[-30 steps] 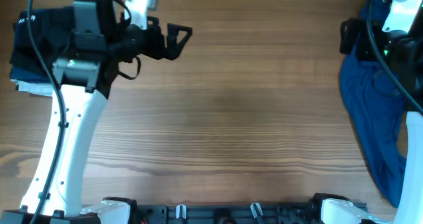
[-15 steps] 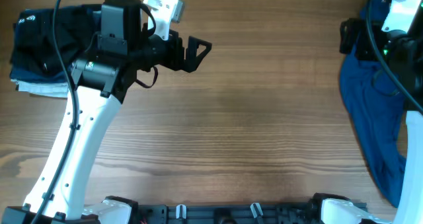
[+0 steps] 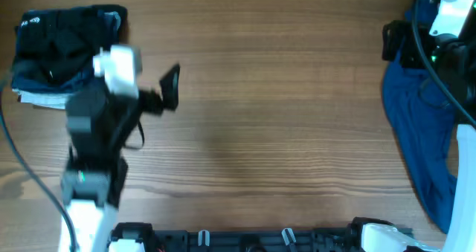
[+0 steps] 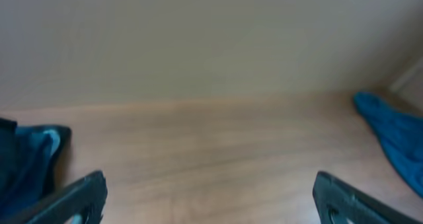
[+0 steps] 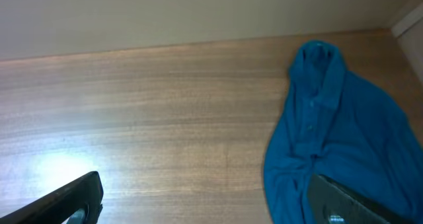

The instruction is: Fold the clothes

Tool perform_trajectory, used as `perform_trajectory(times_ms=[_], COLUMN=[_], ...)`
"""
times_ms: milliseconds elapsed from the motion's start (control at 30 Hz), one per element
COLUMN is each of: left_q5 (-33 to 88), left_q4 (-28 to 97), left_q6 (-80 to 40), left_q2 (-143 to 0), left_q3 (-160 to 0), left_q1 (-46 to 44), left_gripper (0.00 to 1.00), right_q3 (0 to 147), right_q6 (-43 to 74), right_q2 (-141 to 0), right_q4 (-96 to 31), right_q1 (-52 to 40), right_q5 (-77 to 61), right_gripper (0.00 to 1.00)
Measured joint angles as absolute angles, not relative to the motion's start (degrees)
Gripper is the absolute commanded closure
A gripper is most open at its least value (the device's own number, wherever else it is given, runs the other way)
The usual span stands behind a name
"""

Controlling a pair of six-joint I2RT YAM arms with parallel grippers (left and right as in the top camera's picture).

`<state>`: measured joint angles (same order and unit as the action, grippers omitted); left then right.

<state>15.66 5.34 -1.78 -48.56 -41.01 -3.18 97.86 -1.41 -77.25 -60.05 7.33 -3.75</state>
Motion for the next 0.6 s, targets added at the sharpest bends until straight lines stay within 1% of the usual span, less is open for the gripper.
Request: perform_trajectory(times_ms=[100,233,400,600], left_q5=[17.54,18.65,17.61,13.63], left_q4=[-3.29,-7.94,-8.45,-8.58], left_q6=[-2.0,-2.37,-5.96,-7.25], left_q2=[-38.74,-30.02,-23.24,-18.55], left_q3=[-27.42,-15.42,-7.77,-5.67], left_q1=[-1.91,-1.69,-1.63,-1.45], left_gripper=[0.0,0.0,0.0,0.0], right_q3=[97.86,97.86,97.86,97.86], right_q6=[-1.41,-1.41,-1.41,-1.41], right_q2=[-77.32,-77.32,-77.43,-77.73], right_q4=[-60.05,-60.05,-60.03,-60.03], right_q1=[7.33,7.33,7.33,7.33], right_q5=[-3.75,-3.75,-3.75,-3.75], right_gripper=[0.0,0.0,0.0,0.0])
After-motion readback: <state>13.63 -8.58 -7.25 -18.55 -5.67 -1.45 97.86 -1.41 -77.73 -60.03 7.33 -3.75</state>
